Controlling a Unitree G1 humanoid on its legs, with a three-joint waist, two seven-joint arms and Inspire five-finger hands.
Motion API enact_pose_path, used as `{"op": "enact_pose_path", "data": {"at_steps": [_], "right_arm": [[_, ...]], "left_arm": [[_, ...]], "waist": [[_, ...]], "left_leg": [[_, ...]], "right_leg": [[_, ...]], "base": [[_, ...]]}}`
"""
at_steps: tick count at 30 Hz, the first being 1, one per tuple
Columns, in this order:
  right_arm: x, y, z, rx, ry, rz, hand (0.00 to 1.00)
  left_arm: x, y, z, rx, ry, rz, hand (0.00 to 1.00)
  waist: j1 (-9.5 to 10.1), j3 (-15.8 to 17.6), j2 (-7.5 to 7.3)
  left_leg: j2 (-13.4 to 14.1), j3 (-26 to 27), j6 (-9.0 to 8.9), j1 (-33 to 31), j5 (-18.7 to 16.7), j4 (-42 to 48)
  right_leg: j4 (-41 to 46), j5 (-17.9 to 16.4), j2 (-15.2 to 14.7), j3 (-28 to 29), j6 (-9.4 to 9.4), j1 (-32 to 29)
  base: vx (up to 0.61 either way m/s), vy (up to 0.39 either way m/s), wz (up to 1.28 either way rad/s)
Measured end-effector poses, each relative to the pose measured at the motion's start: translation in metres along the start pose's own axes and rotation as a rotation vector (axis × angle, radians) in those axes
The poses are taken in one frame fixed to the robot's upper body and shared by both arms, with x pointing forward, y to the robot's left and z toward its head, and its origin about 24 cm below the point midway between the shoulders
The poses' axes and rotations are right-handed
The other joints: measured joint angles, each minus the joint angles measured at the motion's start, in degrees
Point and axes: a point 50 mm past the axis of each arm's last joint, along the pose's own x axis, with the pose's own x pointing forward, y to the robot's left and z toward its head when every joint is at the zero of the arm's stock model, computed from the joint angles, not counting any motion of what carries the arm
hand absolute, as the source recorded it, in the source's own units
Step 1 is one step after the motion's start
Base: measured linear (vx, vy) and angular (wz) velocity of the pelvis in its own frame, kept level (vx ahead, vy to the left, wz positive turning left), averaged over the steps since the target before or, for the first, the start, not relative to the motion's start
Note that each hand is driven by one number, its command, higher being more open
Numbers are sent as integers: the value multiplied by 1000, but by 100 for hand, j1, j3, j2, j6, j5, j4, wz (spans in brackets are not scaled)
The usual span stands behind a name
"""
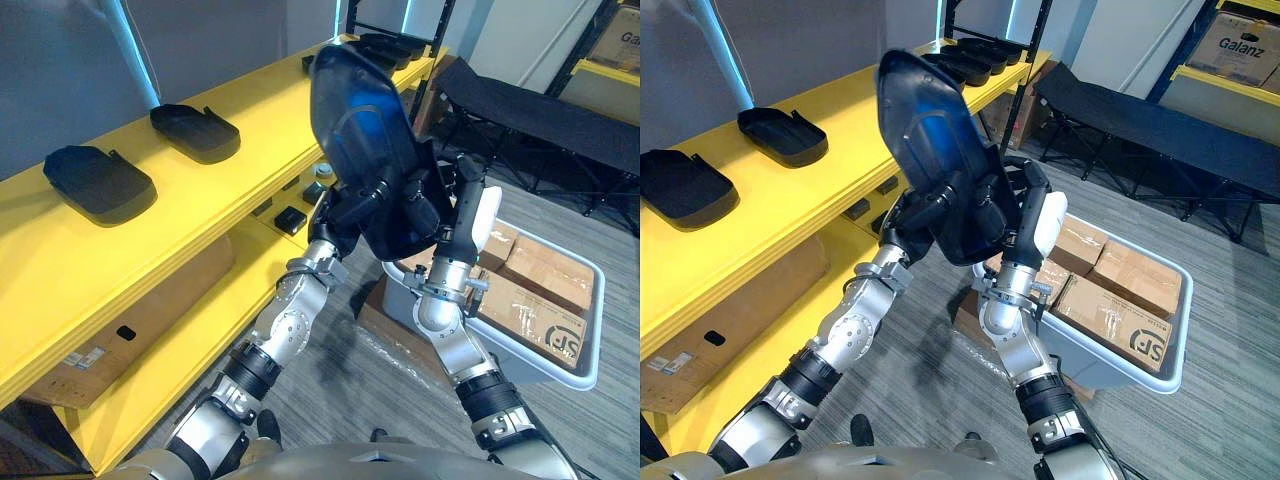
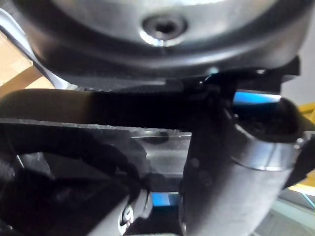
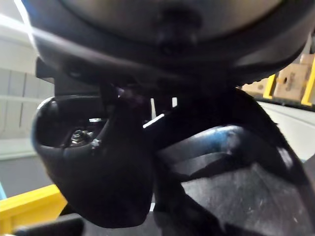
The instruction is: Walk over and take three plastic housings, then place them on the shelf
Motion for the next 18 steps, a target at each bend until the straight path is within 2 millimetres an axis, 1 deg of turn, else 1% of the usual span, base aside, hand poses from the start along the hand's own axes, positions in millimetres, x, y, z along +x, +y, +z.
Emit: {"op": "enact_pose_path", "data": {"at_steps": [3, 6, 11, 12, 16, 18], "right_arm": [[-3, 7, 9, 47, -31, 27, 0], [-3, 8, 11, 61, -32, 37, 0], [-4, 14, 19, 109, -40, 37, 0], [-5, 14, 20, 114, -44, 37, 100], [-9, 15, 24, 161, -69, 37, 100], [-15, 17, 28, 224, -65, 78, 100]], "left_arm": [[0, 9, 5, 3, -47, 53, 0], [-1, 9, 8, 41, -80, 46, 0], [-2, 11, 14, 51, -136, 50, 0], [-2, 11, 15, 53, -142, 50, 0], [-3, 11, 19, 75, -182, 49, 0], [-5, 7, 24, 62, -220, 57, 0]], "waist": [[-5, 0, 0], [25, -1, 0], [-3, -1, 0], [-6, -1, 0], [-11, -1, 0], [-8, -1, -2]], "left_leg": [[2, 0, -15, 0, -11, 0], [-3, -5, -25, -1, -19, 0], [-6, -2, -34, -2, -27, 0], [-5, -2, -34, -2, -27, 0], [-5, 0, -40, -3, -32, -1], [-12, 4, -45, -7, -35, 0]], "right_leg": [[-1, 0, 2, 0, 0, 1], [-2, -2, -3, -5, -1, 5], [-1, -3, -9, -4, -2, 3], [-1, -4, -9, -4, -2, 3], [-4, -6, -10, -6, -3, 1], [-12, -6, -8, -13, -3, -1]], "base": [[0, 0, 0], [0, 0, 0], [0, 0, 0], [0, 0, 0], [0, 0, 0], [0, 0, 0]]}}
